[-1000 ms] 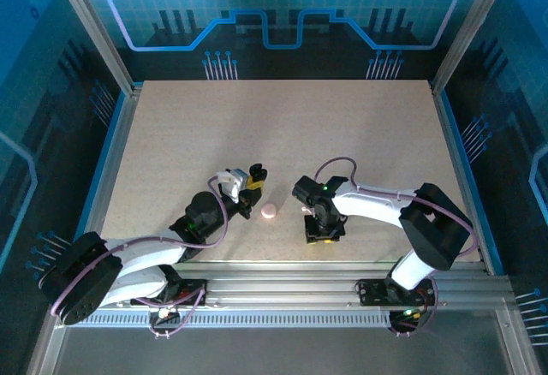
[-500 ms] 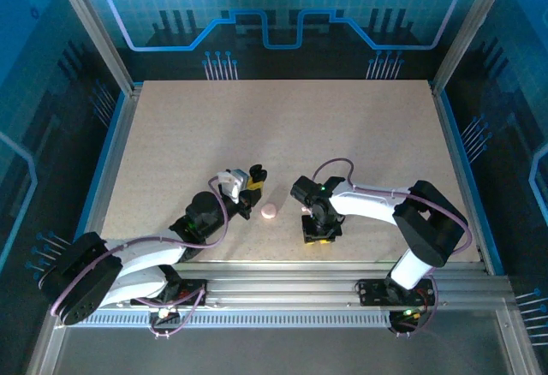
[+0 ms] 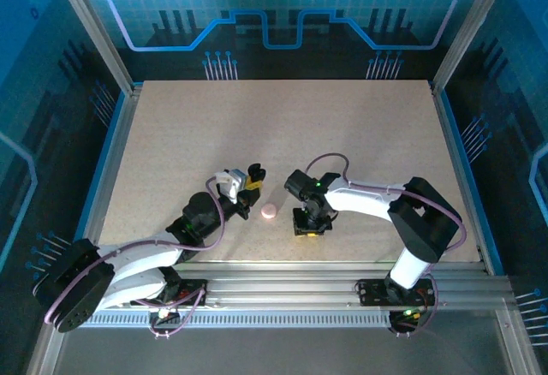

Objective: Insert the wireless bluetooth earbuds into the charging case

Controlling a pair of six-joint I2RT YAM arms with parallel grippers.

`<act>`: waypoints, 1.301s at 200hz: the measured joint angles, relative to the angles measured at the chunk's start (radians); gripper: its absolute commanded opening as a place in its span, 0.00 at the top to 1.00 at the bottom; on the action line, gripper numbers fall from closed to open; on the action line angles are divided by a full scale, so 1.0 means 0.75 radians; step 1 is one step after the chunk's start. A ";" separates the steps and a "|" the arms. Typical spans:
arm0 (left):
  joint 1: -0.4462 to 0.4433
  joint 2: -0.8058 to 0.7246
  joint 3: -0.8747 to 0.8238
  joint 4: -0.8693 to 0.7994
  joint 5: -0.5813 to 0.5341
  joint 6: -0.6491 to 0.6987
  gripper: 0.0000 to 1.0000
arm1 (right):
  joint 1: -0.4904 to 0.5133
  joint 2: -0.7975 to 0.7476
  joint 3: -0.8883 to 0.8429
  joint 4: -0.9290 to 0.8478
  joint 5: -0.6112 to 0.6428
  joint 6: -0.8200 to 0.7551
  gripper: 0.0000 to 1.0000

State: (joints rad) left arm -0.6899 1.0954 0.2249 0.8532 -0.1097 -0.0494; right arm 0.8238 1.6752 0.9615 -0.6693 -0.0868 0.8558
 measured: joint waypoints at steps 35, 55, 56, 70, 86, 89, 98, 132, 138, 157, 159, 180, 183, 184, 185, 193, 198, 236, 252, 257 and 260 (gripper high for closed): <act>0.000 -0.011 0.000 -0.019 -0.007 0.000 0.92 | 0.000 -0.013 0.008 0.061 0.001 -0.017 0.70; 0.000 -0.026 0.000 -0.035 -0.010 0.000 0.92 | 0.000 -0.023 0.058 0.022 0.022 -0.103 0.68; 0.000 -0.027 0.000 -0.036 -0.010 0.000 0.92 | 0.000 -0.023 0.062 0.019 0.024 -0.107 0.68; 0.001 -0.054 0.000 -0.058 -0.012 0.000 0.92 | -0.001 -0.052 0.114 -0.035 0.066 -0.216 0.68; 0.004 -0.106 -0.002 -0.091 -0.020 -0.001 0.92 | -0.008 -0.107 0.168 -0.100 0.132 -0.375 0.69; 0.006 -0.118 -0.003 -0.098 -0.021 -0.001 0.92 | -0.013 -0.119 0.176 -0.110 0.145 -0.418 0.69; 0.010 -0.160 -0.006 -0.131 -0.031 -0.001 0.92 | -0.031 -0.154 0.193 -0.136 0.176 -0.516 0.68; 0.028 -0.338 -0.008 -0.291 -0.055 -0.009 0.92 | -0.109 -0.246 0.213 -0.177 0.193 -0.965 0.65; 0.032 -0.368 -0.008 -0.322 -0.058 -0.015 0.92 | -0.111 -0.250 0.213 -0.178 0.183 -1.044 0.66; 0.035 -0.450 -0.012 -0.415 -0.058 -0.038 0.92 | -0.111 -0.254 0.209 -0.176 0.149 -1.312 0.66; 0.035 -0.458 -0.013 -0.424 -0.058 -0.038 0.92 | -0.111 -0.254 0.207 -0.174 0.144 -1.335 0.67; 0.036 -0.573 -0.042 -0.538 -0.063 -0.052 0.92 | -0.111 -0.254 0.170 -0.166 0.118 -1.595 0.67; 0.036 -0.593 -0.045 -0.556 -0.065 -0.053 0.92 | -0.111 -0.252 0.164 -0.166 0.114 -1.627 0.67; 0.036 -0.597 -0.045 -0.561 -0.066 -0.053 0.92 | -0.111 -0.252 0.163 -0.166 0.113 -1.632 0.67; 0.036 -0.600 -0.046 -0.566 -0.067 -0.054 0.92 | -0.111 -0.252 0.162 -0.166 0.111 -1.638 0.67; 0.036 -0.647 -0.052 -0.613 -0.074 -0.057 0.92 | -0.111 -0.242 0.152 -0.169 0.105 -1.714 0.68; 0.036 -0.678 -0.055 -0.641 -0.079 -0.061 0.92 | -0.111 -0.231 0.150 -0.170 0.103 -1.751 0.68; 0.036 -0.808 -0.060 -0.771 -0.116 -0.066 0.92 | -0.057 -0.113 0.131 -0.164 0.110 -1.924 0.68; 0.036 -0.809 -0.060 -0.798 -0.119 -0.067 0.92 | -0.018 -0.084 0.123 -0.163 0.111 -1.954 0.68; 0.036 -0.809 -0.061 -0.807 -0.119 -0.067 0.92 | -0.009 -0.080 0.121 -0.162 0.111 -1.957 0.68; 0.036 -0.809 -0.061 -0.811 -0.120 -0.067 0.92 | -0.003 -0.078 0.119 -0.161 0.111 -1.962 0.68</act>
State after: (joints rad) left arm -0.6628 0.4889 0.1791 0.2451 -0.1993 -0.0994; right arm 0.8215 1.6165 1.0508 -0.7898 -0.0032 -0.6155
